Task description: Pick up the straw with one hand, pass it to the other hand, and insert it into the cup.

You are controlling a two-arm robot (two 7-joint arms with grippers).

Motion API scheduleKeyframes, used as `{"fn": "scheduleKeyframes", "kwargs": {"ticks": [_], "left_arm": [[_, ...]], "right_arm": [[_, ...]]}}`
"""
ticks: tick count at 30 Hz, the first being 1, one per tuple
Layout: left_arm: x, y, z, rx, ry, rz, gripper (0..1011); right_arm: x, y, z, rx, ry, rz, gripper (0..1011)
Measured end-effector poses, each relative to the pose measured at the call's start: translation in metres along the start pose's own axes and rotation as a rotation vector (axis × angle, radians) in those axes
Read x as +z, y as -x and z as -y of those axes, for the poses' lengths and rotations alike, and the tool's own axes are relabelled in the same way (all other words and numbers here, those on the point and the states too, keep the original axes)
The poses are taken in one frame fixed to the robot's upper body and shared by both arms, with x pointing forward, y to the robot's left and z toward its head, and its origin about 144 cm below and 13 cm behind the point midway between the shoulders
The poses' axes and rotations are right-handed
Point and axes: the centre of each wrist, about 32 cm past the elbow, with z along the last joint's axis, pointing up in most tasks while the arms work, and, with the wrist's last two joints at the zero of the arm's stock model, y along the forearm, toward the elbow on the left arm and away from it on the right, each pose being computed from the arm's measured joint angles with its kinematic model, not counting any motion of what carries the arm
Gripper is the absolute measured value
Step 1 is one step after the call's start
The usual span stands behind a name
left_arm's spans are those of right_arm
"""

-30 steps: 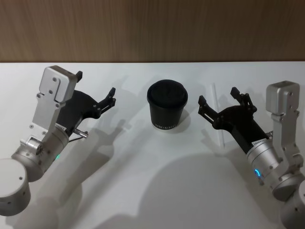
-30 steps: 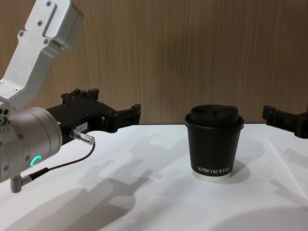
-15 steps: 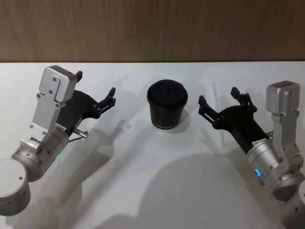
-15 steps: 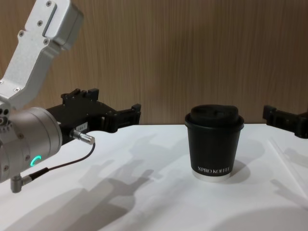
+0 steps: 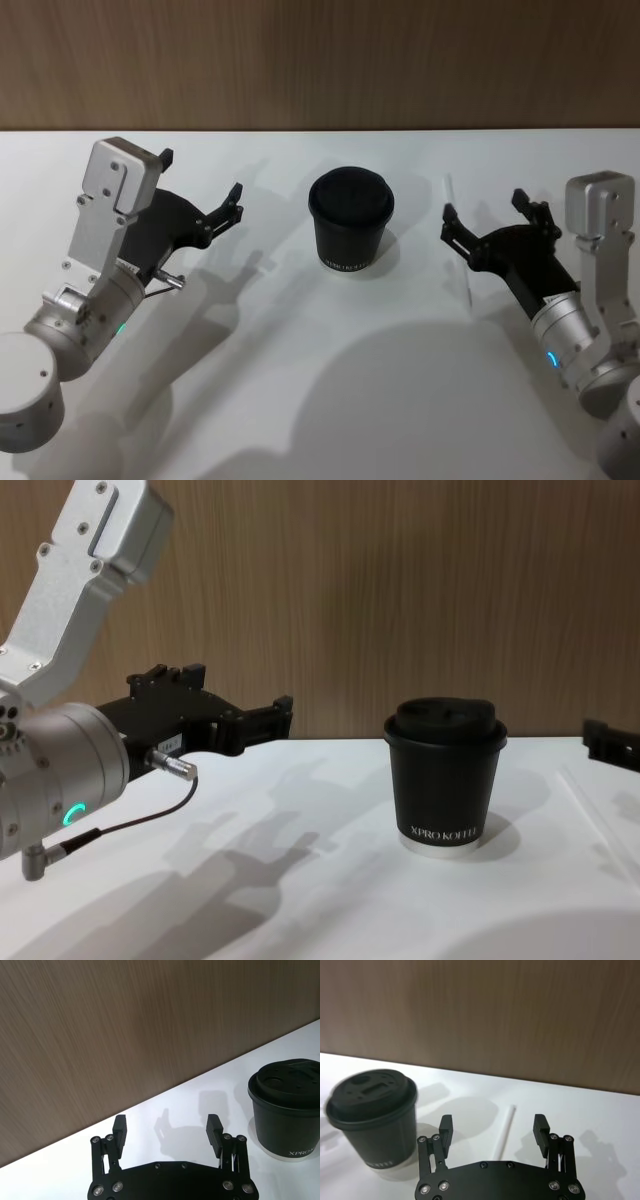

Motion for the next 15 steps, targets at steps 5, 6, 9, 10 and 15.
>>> {"fn": "scheduleKeyframes", "kwargs": {"ticks": [5,6,9,10,15], "left_arm": [[0.0,0.0,0.0,0.0,0.0,0.0,1001],[0.0,0.0,0.0,0.0,0.0,0.0,1001],[0.0,0.0,0.0,0.0,0.0,0.0,1002],[0.0,0.0,0.0,0.0,0.0,0.0,1001],[0.0,0.0,0.0,0.0,0.0,0.0,1002]], "right_arm": [[-0.004,-0.003,-0.002,-0.041,0.036,0.029,1001],[-0.005,-0.004,-0.002,-0.045,0.04,0.033,1001],[-0.007,-0.004,-0.004,-0.059,0.059,0.048,1001],[-0.008,-0.005,-0.005,-0.064,0.066,0.053,1001],[-0.012,-0.004,-0.007,-0.071,0.086,0.06,1001]]}}
